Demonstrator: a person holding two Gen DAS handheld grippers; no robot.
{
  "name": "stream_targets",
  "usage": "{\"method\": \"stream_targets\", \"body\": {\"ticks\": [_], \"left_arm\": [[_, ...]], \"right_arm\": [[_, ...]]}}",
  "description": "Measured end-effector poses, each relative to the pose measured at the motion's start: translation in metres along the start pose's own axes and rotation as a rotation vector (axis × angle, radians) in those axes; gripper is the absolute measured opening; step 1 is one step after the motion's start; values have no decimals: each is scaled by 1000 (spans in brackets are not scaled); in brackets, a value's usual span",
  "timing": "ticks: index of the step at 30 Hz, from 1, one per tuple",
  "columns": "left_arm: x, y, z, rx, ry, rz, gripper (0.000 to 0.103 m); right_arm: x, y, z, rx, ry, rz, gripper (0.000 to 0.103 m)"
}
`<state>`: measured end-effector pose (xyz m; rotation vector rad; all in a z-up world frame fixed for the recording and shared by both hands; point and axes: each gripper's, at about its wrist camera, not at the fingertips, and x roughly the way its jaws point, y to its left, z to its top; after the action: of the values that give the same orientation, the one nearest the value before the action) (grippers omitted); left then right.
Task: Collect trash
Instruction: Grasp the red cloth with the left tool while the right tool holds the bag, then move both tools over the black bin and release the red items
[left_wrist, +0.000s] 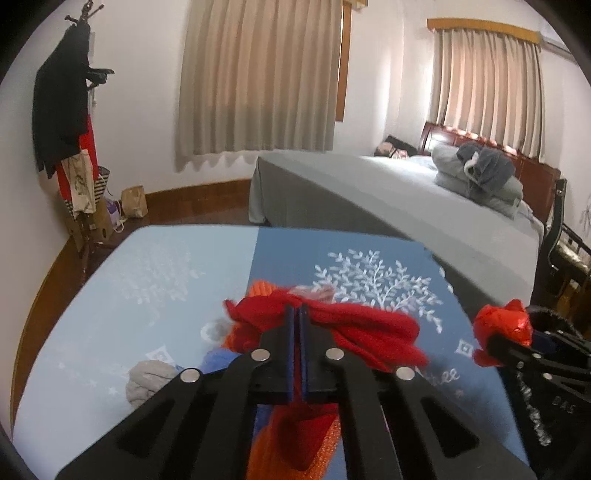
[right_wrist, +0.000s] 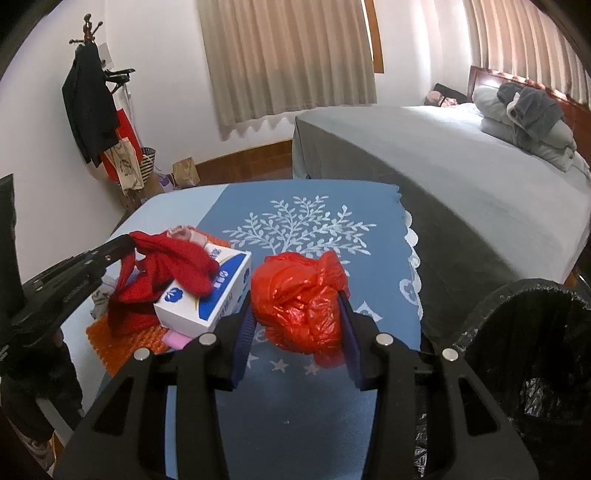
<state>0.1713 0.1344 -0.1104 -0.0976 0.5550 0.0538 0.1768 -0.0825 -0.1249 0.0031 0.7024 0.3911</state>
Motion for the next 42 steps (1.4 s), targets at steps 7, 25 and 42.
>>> {"method": "stream_targets", "body": {"ticks": [7,25,42], "left_arm": [[-30,-6,16,-8,-67,-42,2],[-78,-93,43,71,-148,-303,2],[-83,-233,17,201,-61,-594,2]], "right_arm": [[-19,-1,11,-6,-42,2,41],[-102,-53,18,38,-151,-88,41],[-178,-151,-41,158,-150,-322,41]]}}
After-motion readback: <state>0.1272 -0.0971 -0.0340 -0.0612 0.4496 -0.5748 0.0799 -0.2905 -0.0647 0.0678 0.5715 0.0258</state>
